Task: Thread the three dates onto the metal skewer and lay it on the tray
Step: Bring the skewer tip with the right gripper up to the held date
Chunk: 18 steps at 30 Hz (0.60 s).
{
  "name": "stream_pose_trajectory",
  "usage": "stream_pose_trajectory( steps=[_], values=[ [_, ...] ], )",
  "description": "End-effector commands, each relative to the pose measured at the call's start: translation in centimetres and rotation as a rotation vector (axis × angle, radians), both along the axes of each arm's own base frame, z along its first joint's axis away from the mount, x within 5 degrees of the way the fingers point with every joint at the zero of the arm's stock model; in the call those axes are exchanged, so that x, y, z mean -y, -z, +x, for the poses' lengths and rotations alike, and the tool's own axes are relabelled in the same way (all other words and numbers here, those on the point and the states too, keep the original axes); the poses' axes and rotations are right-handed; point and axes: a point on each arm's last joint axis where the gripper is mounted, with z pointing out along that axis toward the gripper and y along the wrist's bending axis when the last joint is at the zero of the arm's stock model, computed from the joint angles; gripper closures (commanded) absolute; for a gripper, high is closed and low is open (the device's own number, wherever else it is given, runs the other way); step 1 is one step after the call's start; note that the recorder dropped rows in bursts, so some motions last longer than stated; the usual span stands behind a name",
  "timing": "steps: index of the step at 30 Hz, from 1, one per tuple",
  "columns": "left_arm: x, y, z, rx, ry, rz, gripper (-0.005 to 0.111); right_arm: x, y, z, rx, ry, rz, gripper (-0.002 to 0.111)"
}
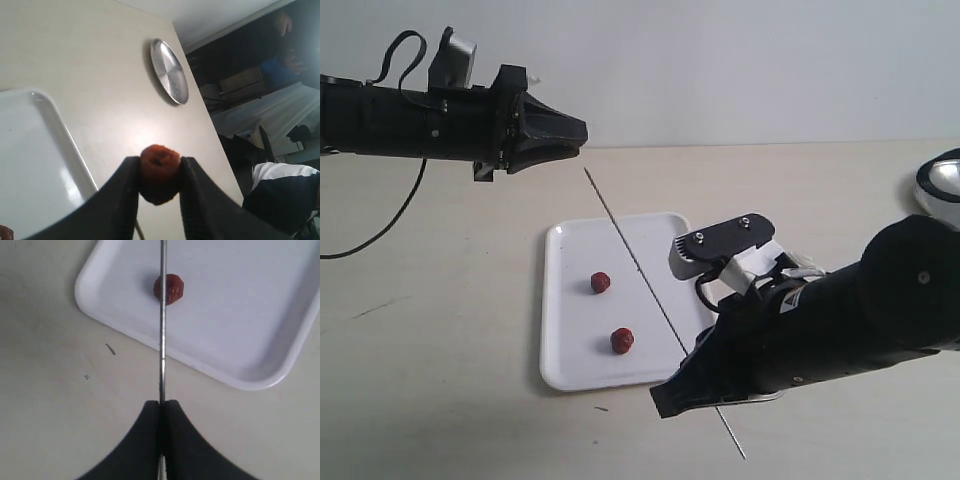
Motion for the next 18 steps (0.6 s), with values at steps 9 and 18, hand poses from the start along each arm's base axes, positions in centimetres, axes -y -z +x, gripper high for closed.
stream_pose_trajectory(
  steps=[9,18],
  values=[
    [-0.03,0.09,0.13,0.019,-0.015,0.014,0.080,-0.07,-0.95,0.41,0.070,0.006,0.013,0.108],
    [-0.03,0.09,0.13,0.019,-0.015,0.014,0.080,-0.35,-1.27,0.61,0.071,-0.018,0.014,0.108]
  ],
)
